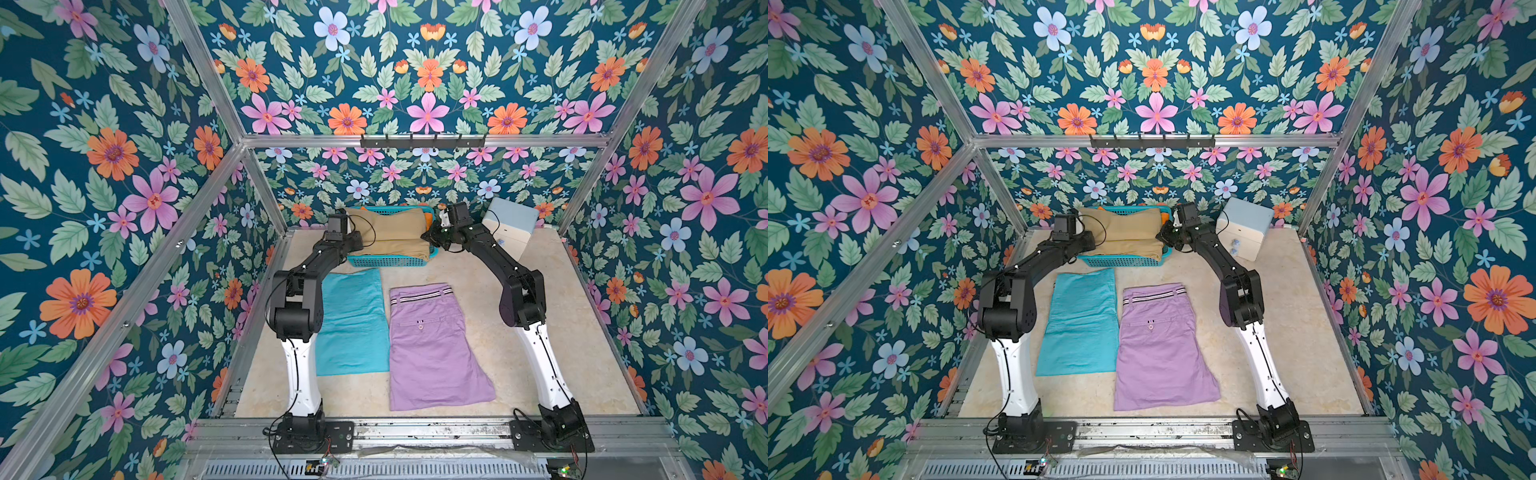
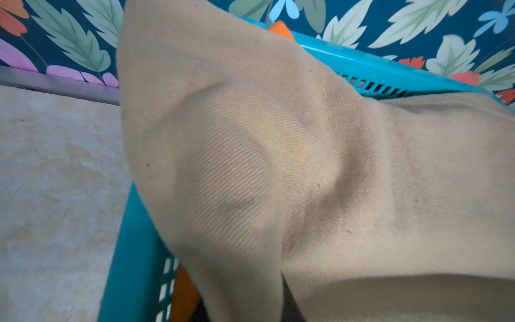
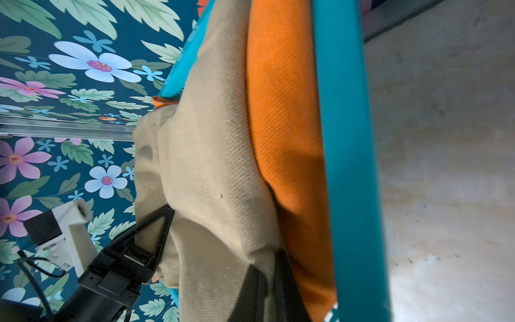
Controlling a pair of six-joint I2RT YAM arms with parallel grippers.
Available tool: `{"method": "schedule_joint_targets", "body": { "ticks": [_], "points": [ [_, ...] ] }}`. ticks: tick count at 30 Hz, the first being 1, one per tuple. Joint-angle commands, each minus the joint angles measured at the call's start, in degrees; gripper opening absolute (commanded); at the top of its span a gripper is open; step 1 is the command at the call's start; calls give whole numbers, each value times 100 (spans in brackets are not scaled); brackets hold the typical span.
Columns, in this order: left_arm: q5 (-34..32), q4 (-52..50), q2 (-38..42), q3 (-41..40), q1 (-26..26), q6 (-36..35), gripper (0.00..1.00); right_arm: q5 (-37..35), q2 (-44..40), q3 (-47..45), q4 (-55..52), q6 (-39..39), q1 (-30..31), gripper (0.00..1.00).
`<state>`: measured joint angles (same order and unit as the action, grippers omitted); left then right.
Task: Put the folded long pants in the basket
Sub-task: Adjust the long pant in the basket.
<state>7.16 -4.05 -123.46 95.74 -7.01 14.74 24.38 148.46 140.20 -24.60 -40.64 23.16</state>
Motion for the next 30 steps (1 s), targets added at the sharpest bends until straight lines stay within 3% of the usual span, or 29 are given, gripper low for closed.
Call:
{"method": "schedule_joint_targets", "body": {
  "ticks": [1,4,7,16,22,26,28,30],
  "points": [
    [-312,-191,135,117,63,55,14,-272,-238,134,17,186,-44,0],
    [-224,-308,304,198,102,71,18,-263,-333,226,93,178,-48,0],
    [-280,-412,494,218,129,108,35,-375,-497,185,149,204,-55,0],
    [-621,-774,416,244,179,108,67,-493,-398,-255,333,1,-114,0],
    [-601,-897,442,363,185,152,66,-228,-134,-354,445,-262,-100,0],
    [-444,-816,805,312,191,86,61,-349,-409,-502,360,-42,-100,24],
    [-228,-871,955,345,189,69,48,-449,-598,-594,284,72,-133,38],
    [-155,-1004,1082,320,191,144,44,-484,-784,-657,140,153,-191,48]
  ]
}}
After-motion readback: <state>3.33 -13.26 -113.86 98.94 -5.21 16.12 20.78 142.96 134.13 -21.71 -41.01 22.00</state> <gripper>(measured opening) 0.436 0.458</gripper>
